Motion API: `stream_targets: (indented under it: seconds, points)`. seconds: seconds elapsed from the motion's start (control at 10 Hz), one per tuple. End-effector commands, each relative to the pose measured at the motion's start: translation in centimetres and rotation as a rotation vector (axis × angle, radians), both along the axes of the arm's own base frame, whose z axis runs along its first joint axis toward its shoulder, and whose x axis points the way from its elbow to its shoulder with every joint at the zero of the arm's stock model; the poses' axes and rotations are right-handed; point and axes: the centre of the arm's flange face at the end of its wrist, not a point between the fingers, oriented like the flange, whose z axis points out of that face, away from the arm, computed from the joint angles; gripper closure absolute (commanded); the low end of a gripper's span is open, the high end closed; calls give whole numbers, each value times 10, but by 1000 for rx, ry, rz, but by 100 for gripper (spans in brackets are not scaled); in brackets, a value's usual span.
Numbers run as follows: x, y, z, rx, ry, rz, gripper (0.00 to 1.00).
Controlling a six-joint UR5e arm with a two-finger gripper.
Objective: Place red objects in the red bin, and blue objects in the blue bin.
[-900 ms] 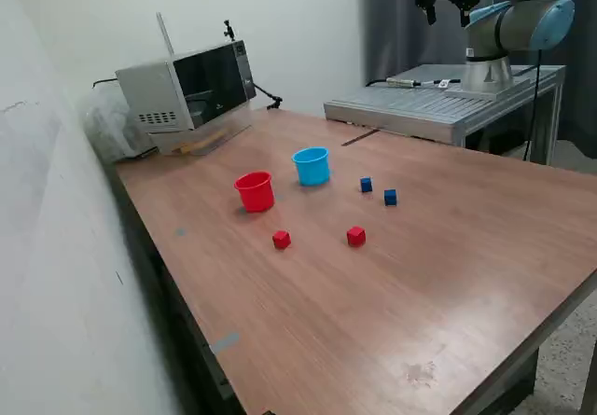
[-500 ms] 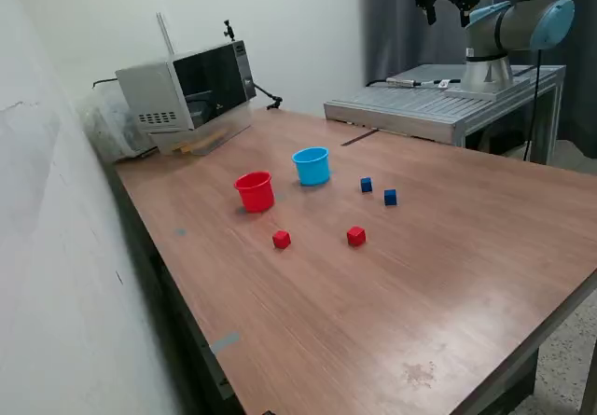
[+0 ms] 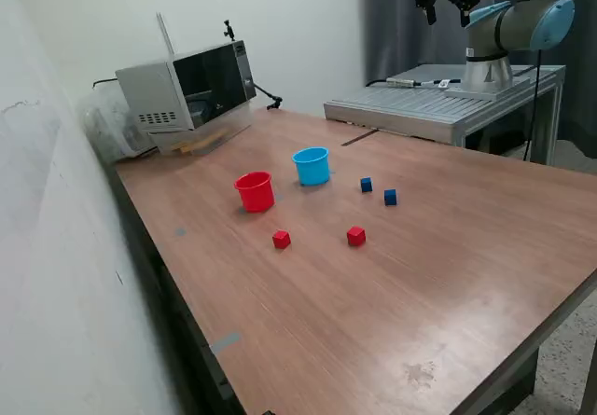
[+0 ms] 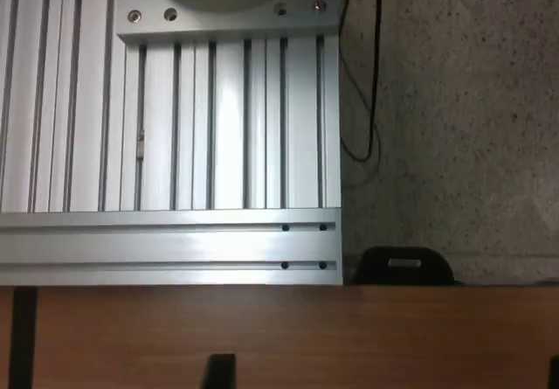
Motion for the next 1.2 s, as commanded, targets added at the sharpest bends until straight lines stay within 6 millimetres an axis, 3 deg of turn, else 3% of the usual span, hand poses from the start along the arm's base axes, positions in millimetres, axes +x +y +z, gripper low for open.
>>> stream_targets:
  seconds: [0.0,0.1,0.2,0.5,0.7,0.9,1.1]
  points:
    - [-2,-2,3,0,8,-2,0]
    - [-2,-3,2,-3,11,-1,0]
    - [-19,-5,6,-23,62,-7,0]
    - [-97,-16,-7,-133,105,-36,0]
    - [-139,-20,-5,-182,196,-55,0]
    - [-177,-28,-41,-174,229,-98,0]
    - [-200,-28,-79,-173,242,-100,0]
